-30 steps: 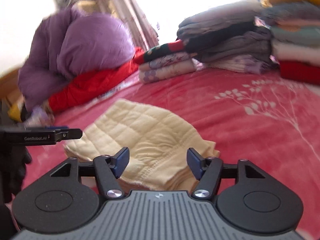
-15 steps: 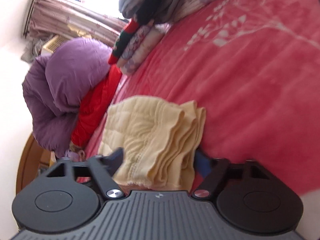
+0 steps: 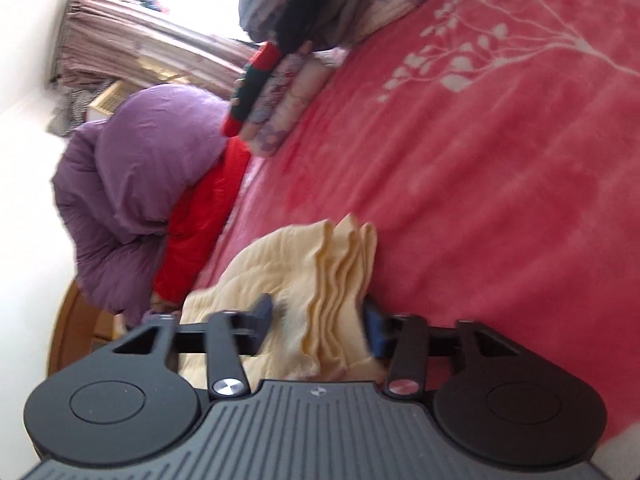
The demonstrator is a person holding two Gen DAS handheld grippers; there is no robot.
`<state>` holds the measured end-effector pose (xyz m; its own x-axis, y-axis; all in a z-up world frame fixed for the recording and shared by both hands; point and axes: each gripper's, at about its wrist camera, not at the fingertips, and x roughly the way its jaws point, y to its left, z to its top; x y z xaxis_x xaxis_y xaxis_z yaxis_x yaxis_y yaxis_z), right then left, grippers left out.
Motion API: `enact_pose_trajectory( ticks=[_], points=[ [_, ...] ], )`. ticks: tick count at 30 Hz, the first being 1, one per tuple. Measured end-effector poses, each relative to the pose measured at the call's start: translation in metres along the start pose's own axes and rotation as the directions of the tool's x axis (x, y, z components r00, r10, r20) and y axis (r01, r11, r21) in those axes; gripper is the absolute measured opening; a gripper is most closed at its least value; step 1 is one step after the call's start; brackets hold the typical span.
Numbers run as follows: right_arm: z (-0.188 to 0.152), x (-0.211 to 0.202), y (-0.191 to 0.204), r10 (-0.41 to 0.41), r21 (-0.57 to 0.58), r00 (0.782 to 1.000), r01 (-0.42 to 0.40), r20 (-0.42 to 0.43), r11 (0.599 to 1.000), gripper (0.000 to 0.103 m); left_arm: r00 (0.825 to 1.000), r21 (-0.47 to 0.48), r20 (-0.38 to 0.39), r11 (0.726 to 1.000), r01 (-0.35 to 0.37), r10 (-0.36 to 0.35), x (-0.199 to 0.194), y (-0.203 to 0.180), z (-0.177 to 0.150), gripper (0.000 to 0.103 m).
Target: Fold clothes
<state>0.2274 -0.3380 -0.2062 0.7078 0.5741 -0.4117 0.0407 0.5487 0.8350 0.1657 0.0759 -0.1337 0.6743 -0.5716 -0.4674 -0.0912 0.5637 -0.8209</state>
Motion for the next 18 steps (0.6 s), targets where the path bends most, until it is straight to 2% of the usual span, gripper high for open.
enact_pose_trajectory(
  ticks=[1,2,4,7,10,12,13,15,16,18],
  points=[
    [-0.001,-0.001,0.001,0.002,-0.002,1.000,-0.002,0.005,1.000,0.063,1.000,0.003,-0.002,1.000,-0.003,0.003,0.000,0.004,0.001,0.056],
    [-0.002,-0.004,0.003,0.006,-0.005,1.000,-0.006,0.010,1.000,0.075,1.000,-0.002,0.006,1.000,-0.012,0.012,0.001,0.008,0.006,0.056],
    [-0.004,-0.011,0.007,0.008,-0.023,1.000,-0.008,0.007,1.000,0.083,1.000,-0.009,0.002,1.000,-0.009,0.009,0.007,0.013,0.015,0.061],
    [-0.006,-0.011,0.007,-0.011,-0.037,1.000,0.010,-0.016,0.999,0.085,0.999,-0.006,-0.041,1.000,0.017,-0.017,0.024,0.018,0.029,0.065],
    [-0.006,-0.003,0.006,-0.031,-0.045,0.999,0.029,-0.027,0.999,0.085,0.997,-0.007,-0.079,1.000,-0.006,0.006,0.046,0.022,0.034,0.065],
    [-0.008,0.002,0.008,-0.043,-0.064,0.999,0.041,-0.022,0.997,0.075,0.996,-0.004,-0.091,1.000,0.002,-0.003,0.057,0.023,0.032,0.063],
    [-0.011,0.003,0.009,-0.049,-0.075,0.999,0.048,-0.019,0.996,0.062,0.996,0.001,-0.094,1.000,0.013,-0.013,0.059,0.022,0.031,0.059],
    [-0.015,0.005,0.010,-0.042,-0.069,0.999,0.041,-0.012,0.997,0.055,0.995,0.008,-0.096,0.999,0.037,-0.036,0.062,0.021,0.028,0.045],
    [-0.016,0.005,0.012,-0.021,-0.069,1.000,0.020,-0.014,0.997,0.041,0.995,0.004,-0.088,0.999,0.052,-0.051,0.061,0.023,0.026,0.043],
    [-0.020,0.006,0.017,0.011,-0.081,1.000,-0.012,-0.014,0.997,0.038,0.995,-0.003,-0.065,0.997,0.081,-0.081,0.055,0.028,0.023,0.036]
  ],
)
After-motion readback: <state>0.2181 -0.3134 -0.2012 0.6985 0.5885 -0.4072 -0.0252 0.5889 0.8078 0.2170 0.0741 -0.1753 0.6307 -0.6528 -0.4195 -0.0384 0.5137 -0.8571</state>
